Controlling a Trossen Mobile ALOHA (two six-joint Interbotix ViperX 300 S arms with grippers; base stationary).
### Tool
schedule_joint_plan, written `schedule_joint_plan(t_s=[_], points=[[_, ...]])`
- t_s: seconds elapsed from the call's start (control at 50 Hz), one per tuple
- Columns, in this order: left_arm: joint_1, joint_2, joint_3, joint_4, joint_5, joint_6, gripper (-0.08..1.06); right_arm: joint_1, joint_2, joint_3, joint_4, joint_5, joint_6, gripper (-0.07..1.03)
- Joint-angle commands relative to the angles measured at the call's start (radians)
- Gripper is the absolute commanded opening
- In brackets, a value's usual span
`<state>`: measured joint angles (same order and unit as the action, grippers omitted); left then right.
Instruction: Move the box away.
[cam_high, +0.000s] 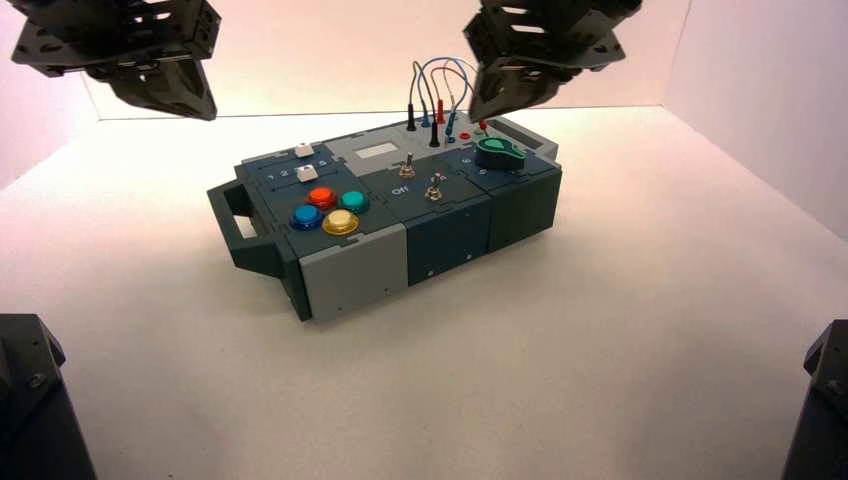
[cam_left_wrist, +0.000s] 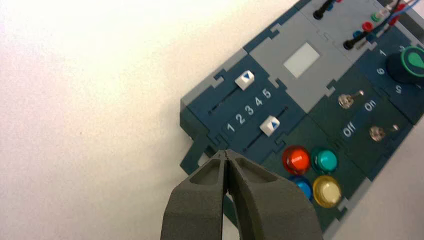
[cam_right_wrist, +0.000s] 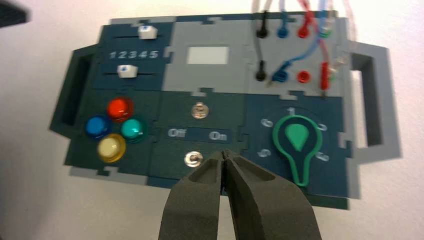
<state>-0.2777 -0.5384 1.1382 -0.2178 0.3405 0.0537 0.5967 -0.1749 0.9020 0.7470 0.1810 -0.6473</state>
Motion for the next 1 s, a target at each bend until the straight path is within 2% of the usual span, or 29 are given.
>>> schedule_joint_plan(t_s=[0.02, 0.28, 0.7, 1.0], points=[[-0.006, -0.057, -0.006, -0.021, 0.032, -0.003, -0.03, -0.035, -0.011, -0.012, 0.002, -0.003, 0.002, -0.02], [-0.011, -0.104, -0.012, -0.040, 0.077, -0.003, -0.03, -0.077, 0.005, -0.025, 0.002, 0.000, 0.002, -0.02], [-0.041, -0.015, -0.012, -0.087, 0.140, -0.003, -0.03, -0.155, 0.052, -0.083, 0.002, 0.012, 0.002, -0.02], [-0.048, 0.074, -0.023, -0.097, 0.186, -0.003, -0.03, -0.199, 0.098, -0.129, -0.005, 0.023, -0.003, -0.02]])
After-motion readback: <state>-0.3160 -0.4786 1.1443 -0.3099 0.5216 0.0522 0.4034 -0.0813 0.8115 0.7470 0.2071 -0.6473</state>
